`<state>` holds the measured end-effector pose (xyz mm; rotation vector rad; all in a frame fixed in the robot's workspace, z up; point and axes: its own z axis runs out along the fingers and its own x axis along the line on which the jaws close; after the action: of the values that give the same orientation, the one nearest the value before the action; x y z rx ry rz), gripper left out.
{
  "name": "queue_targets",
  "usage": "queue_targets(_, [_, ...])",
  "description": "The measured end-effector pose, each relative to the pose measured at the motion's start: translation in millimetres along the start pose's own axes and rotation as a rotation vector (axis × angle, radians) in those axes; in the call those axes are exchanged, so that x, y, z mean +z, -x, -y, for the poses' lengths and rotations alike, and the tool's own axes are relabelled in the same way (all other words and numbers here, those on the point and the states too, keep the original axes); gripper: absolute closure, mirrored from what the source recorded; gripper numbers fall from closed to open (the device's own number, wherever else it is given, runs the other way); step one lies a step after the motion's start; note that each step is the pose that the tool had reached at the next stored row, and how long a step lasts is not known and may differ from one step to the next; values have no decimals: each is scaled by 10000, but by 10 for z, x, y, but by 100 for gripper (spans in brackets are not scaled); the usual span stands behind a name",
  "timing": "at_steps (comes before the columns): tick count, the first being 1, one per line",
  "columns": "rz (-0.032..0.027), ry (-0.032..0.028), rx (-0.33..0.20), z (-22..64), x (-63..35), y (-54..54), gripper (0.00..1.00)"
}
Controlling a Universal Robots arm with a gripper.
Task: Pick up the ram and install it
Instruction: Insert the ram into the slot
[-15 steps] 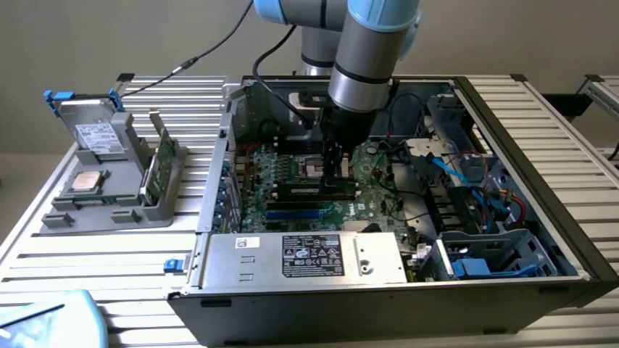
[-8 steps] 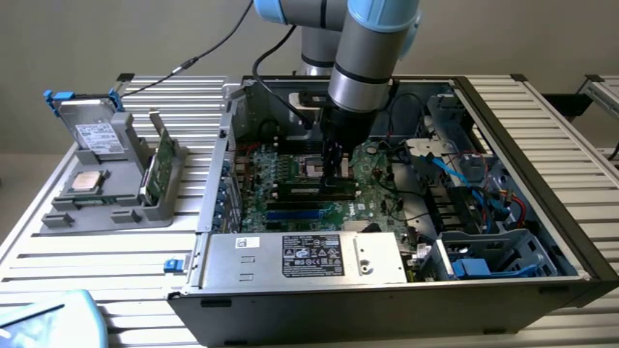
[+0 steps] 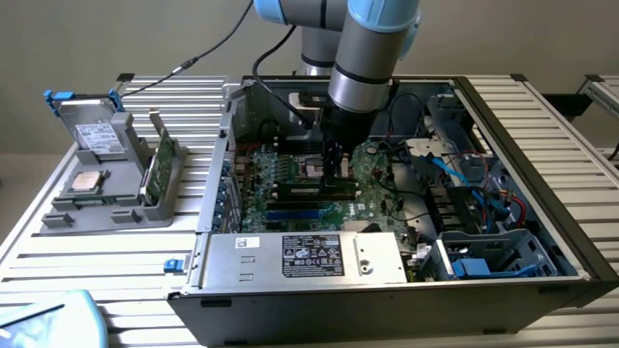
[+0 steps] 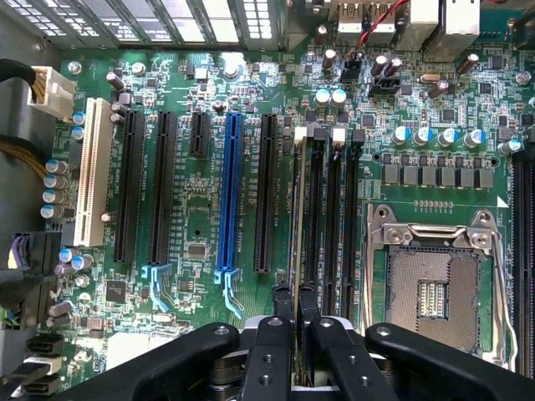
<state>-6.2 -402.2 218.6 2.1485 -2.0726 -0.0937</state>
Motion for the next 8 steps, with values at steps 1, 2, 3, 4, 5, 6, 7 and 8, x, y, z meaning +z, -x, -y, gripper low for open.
queue_targets(1, [0, 1, 0, 0, 1, 0, 86])
queue_targets(2, [1, 0, 0, 1, 3, 0, 86])
queue_targets(3, [1, 0, 0, 1, 5, 0, 86])
queue_targets(4, [0, 0, 0, 1, 6, 0, 86])
queue_targets(5, [0, 0, 0, 1, 7, 1, 86])
queue_targets(6, [0, 0, 0, 1, 7, 0, 86])
queue_targets(7, [0, -1, 0, 1, 7, 1, 86])
queue_targets(8, [0, -1, 0, 1, 7, 1, 86])
